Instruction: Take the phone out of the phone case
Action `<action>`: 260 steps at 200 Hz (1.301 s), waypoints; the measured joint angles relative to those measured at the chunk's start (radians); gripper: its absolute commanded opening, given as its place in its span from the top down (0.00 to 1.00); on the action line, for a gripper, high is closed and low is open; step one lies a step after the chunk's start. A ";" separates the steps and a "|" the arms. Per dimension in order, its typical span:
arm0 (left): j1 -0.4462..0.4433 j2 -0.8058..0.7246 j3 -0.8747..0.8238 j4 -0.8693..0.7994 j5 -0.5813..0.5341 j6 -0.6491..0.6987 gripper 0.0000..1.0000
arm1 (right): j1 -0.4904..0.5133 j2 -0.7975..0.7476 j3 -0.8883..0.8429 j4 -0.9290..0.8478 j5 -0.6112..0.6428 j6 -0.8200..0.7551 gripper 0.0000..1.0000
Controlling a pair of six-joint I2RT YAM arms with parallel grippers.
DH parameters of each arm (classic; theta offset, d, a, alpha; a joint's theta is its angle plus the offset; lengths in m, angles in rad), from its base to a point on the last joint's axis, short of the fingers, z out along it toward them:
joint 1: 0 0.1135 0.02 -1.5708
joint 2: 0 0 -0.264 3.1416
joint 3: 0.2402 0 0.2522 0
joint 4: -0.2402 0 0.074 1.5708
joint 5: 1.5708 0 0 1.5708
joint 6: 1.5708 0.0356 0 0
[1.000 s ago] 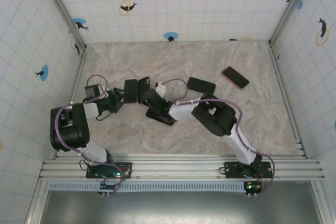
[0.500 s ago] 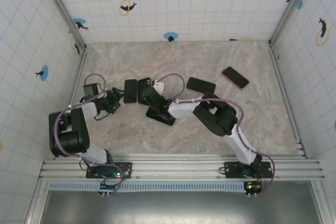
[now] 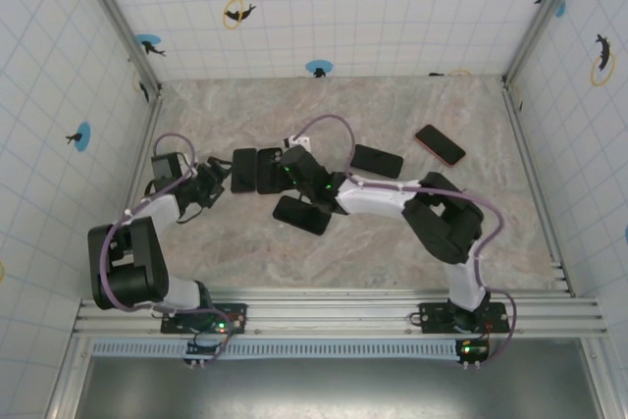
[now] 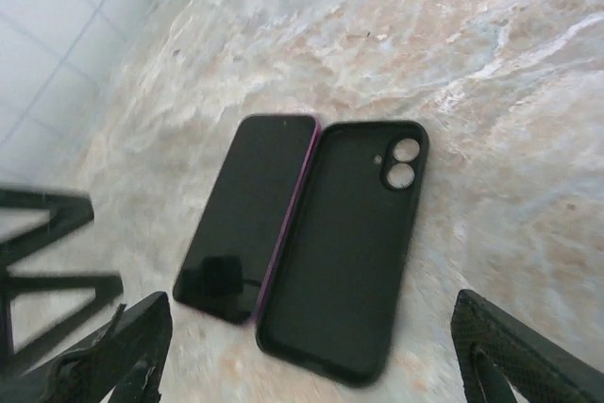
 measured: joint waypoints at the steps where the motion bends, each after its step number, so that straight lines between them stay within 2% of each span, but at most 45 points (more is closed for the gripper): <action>1: -0.001 -0.001 0.000 0.000 0.000 0.000 0.07 | -0.002 -0.006 -0.006 0.001 -0.003 -0.006 0.18; 22: -0.029 -0.025 0.000 0.008 0.017 -0.008 0.02 | -0.037 -0.131 -0.158 0.011 -0.113 -0.162 0.12; 62: -0.114 -0.041 -0.003 0.050 0.036 -0.060 0.02 | -0.083 -0.256 -0.337 -0.029 -0.270 -0.456 0.06; 120: -0.203 -0.104 -0.031 0.093 0.034 -0.130 0.02 | -0.124 -0.266 -0.383 -0.108 -0.397 -0.769 0.00; 196: -0.224 -0.137 -0.045 0.098 0.024 -0.175 0.02 | -0.134 -0.106 -0.266 -0.210 -0.546 -0.905 0.00; 260: -0.226 -0.137 -0.045 0.098 0.024 -0.182 0.02 | -0.133 -0.025 -0.197 -0.258 -0.573 -0.949 0.00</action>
